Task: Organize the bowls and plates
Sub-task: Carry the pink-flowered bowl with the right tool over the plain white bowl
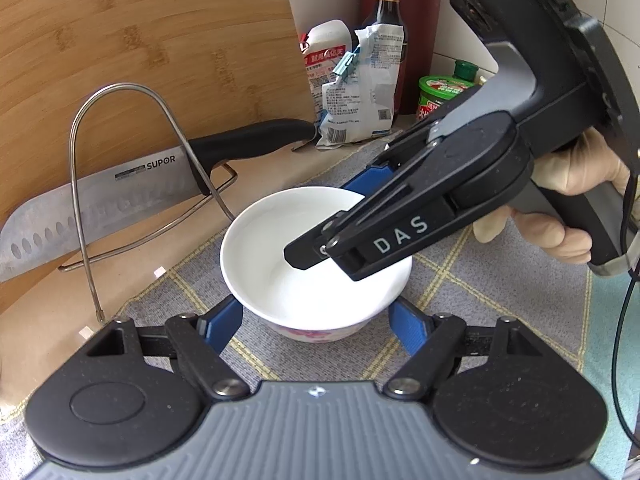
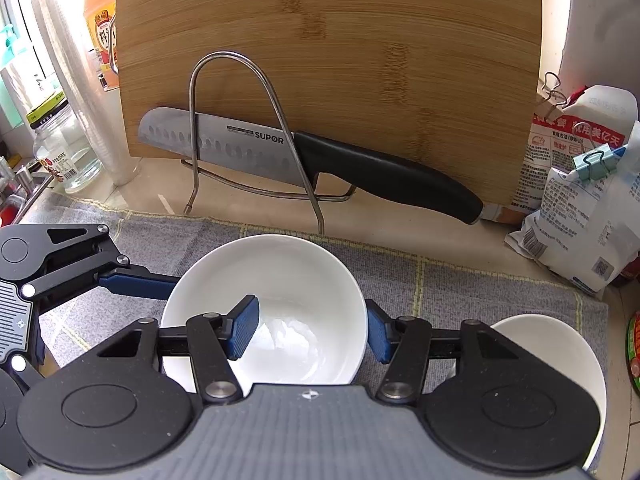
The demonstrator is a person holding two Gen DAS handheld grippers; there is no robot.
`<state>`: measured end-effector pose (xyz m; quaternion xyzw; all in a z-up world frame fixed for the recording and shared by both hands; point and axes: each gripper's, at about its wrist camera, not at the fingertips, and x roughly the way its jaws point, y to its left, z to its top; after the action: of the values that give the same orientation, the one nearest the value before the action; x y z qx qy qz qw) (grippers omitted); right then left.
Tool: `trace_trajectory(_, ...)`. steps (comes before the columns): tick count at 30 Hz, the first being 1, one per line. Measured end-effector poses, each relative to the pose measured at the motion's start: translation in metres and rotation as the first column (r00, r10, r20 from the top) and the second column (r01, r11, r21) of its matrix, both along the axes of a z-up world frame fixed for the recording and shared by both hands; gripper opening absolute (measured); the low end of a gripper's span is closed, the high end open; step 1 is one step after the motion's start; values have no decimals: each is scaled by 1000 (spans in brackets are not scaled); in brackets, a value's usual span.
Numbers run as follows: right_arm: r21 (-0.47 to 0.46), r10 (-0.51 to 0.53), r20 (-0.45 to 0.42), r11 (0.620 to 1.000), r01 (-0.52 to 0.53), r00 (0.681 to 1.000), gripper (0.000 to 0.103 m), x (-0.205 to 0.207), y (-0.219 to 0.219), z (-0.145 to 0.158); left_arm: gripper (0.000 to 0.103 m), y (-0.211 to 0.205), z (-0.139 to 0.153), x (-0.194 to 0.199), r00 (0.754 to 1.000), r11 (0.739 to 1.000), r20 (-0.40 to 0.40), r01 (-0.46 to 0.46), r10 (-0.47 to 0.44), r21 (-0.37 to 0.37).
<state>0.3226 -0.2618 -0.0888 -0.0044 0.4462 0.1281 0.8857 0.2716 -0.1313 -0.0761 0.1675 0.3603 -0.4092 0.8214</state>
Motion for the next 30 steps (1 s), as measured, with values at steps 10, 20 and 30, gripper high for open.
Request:
trace_trajectory(10, -6, 6, 27, 1000, -6, 1000, 62, -14, 4, 13, 80, 4, 6, -9, 1000, 1000, 14, 0, 0, 16)
trace_trajectory(20, -12, 35, 58, 999, -34, 998, 62, -37, 18, 30, 80, 17, 22, -30, 1000, 1000, 23, -13, 13, 12)
trace_trajectory(30, -19, 77, 103, 997, -76, 992, 62, -61, 39, 50, 80, 38, 38, -55, 998, 999, 35, -47, 47, -3)
